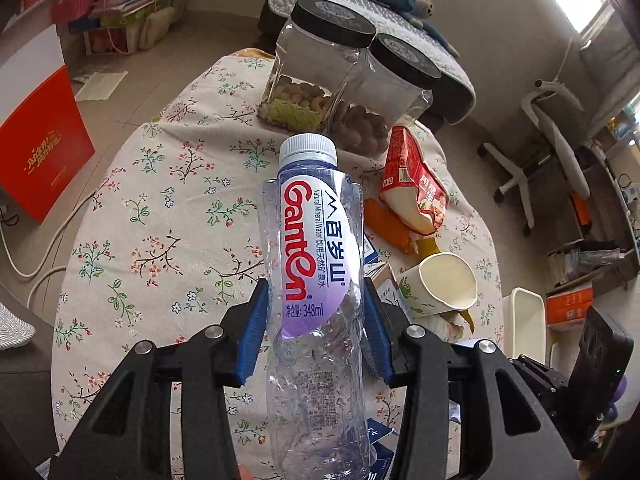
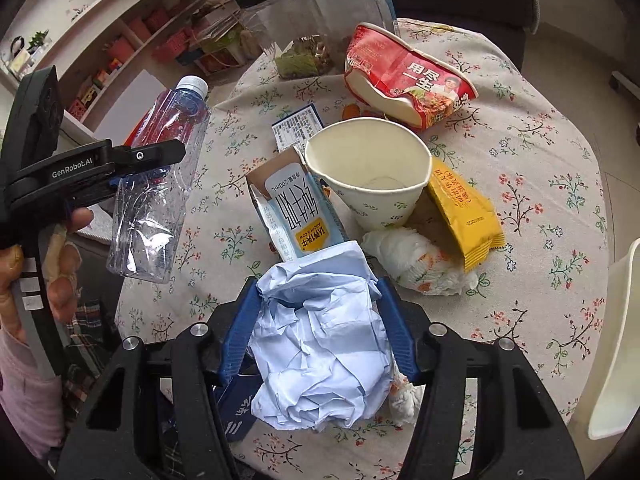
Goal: Collect trash
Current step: 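Grasp the clear water bottle with the left gripper while the right gripper grasps crumpled white paper, then carry the bottle and paper to the white bin and release both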
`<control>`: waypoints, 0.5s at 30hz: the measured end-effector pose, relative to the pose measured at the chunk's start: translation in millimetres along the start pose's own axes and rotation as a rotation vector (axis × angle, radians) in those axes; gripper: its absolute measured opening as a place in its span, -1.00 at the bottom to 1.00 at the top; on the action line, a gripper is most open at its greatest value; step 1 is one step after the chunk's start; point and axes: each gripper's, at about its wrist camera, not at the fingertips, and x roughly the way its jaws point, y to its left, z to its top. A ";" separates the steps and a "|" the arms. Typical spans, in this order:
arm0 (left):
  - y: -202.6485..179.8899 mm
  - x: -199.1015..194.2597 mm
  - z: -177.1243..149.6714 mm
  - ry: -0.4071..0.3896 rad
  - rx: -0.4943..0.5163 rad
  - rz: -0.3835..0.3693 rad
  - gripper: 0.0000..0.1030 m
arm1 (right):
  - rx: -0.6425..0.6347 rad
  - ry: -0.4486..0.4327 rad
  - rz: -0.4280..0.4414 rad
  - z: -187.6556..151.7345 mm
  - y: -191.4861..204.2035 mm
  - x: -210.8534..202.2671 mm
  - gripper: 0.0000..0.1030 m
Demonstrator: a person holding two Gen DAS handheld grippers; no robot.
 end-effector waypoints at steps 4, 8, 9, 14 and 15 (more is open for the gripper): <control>-12.4 -17.0 0.1 -0.096 0.030 0.002 -0.12 | 0.016 -0.127 -0.015 8.3 2.1 -27.5 0.09; -28.1 -31.3 1.3 -0.197 0.062 -0.001 -0.12 | 0.024 -0.267 -0.051 15.2 1.7 -52.8 0.09; -32.0 -34.1 1.0 -0.217 0.070 -0.002 -0.12 | 0.027 -0.296 -0.062 16.2 1.0 -57.7 0.10; -52.5 -41.5 -1.6 -0.291 0.101 0.000 -0.12 | 0.032 -0.432 -0.136 14.3 -0.1 -76.6 0.10; -55.9 -42.7 -3.7 -0.307 0.110 0.004 -0.12 | 0.032 -0.455 -0.153 14.1 -1.2 -80.6 0.10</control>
